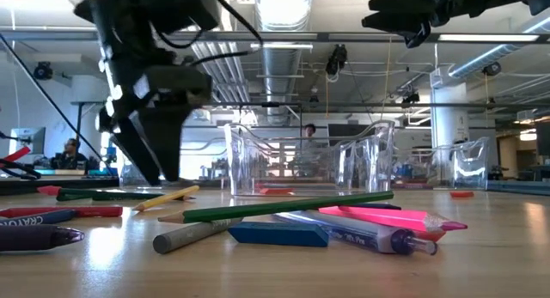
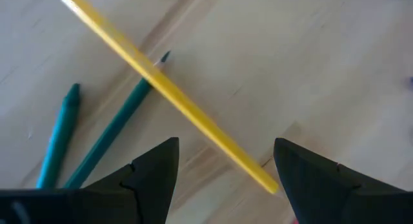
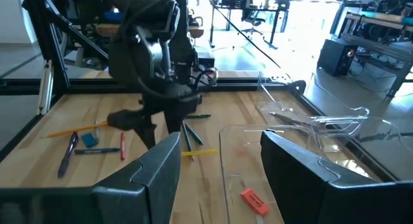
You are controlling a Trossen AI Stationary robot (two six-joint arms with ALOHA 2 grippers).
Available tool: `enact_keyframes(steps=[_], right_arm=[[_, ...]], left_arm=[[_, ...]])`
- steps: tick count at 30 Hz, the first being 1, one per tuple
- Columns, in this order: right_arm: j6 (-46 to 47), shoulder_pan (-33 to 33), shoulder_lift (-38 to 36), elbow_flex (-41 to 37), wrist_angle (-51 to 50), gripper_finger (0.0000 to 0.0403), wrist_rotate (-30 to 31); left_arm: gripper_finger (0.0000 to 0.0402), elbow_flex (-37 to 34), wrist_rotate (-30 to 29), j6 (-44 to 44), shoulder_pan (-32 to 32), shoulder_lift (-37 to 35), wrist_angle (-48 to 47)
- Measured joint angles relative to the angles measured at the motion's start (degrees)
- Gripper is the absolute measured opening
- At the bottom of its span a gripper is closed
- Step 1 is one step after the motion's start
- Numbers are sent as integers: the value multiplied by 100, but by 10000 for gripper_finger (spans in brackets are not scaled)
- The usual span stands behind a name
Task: Sort crayons/erasers/pens/pencils in bins
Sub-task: Put the yellow pencil into the top center transparent bin
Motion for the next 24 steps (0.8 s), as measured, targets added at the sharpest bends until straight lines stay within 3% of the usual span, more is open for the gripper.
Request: enact_keyframes(steps=[16, 20, 24], right_arm=[[138, 2, 0, -67, -29, 203, 0], [137, 2, 0, -87, -31, 203, 0], [149, 2, 0, -92, -33, 203, 0]], left_arm=[[237, 298, 79, -307, 0, 709, -381], [211, 284, -8, -308, -22, 698, -376], [161, 279, -15, -309, -46, 700, -363]])
